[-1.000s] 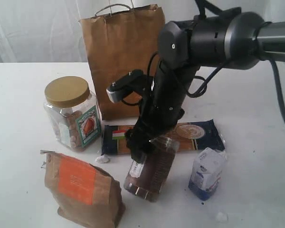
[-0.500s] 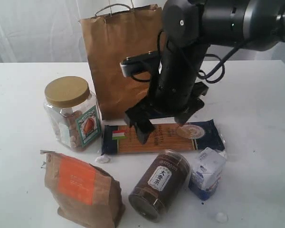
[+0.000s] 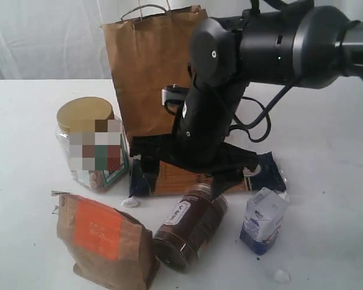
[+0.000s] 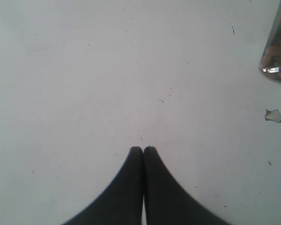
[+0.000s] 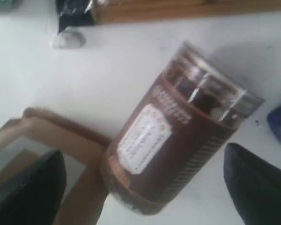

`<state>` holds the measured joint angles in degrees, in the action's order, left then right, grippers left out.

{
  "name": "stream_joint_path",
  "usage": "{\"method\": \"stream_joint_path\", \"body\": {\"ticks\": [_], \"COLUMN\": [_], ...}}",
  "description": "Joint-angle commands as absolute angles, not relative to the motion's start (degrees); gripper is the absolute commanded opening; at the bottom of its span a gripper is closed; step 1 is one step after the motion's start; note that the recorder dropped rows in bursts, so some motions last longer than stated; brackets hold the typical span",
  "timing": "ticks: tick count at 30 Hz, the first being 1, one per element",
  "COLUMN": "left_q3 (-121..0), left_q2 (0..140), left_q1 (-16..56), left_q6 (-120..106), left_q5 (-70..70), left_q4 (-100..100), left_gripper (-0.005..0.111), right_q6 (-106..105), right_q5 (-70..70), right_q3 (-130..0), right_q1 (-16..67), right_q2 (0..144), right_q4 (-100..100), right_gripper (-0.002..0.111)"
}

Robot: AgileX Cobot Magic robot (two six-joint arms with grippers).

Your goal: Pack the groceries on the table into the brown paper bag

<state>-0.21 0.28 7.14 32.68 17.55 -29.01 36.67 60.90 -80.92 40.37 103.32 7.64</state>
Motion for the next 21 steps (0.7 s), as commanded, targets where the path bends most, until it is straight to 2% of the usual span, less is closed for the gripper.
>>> {"method": "stream_joint_path", "body": {"ticks": [1, 8, 18, 21], "left_q3": [0.0, 0.0, 0.0, 0.0], "left_q2": [0.0, 0.0, 0.0, 0.0], "left_q1": [7.5, 7.5, 7.5, 7.5], "left_q6": [32.9, 32.9, 32.9, 32.9], "left_q5": [17.6, 17.6, 17.6, 17.6], "left_q4": [-29.4, -29.4, -29.4, -29.4], "left_gripper": [0.000, 0.000, 0.000, 0.000], "right_q6": [50.6, 55.4, 62.2, 61.1], "right_q5": [61.9, 54.9, 54.2, 54.3], "right_q3": [-80.5, -80.5, -80.5, -80.5], "right_q1": [40.7, 41.2, 41.3, 41.3], "right_q2": [104.4, 110.5, 116.6, 116.6], "right_q4": [-2.7, 3.6, 4.3, 4.4], "right_gripper": [0.084, 0.084, 0.083, 0.073]}}
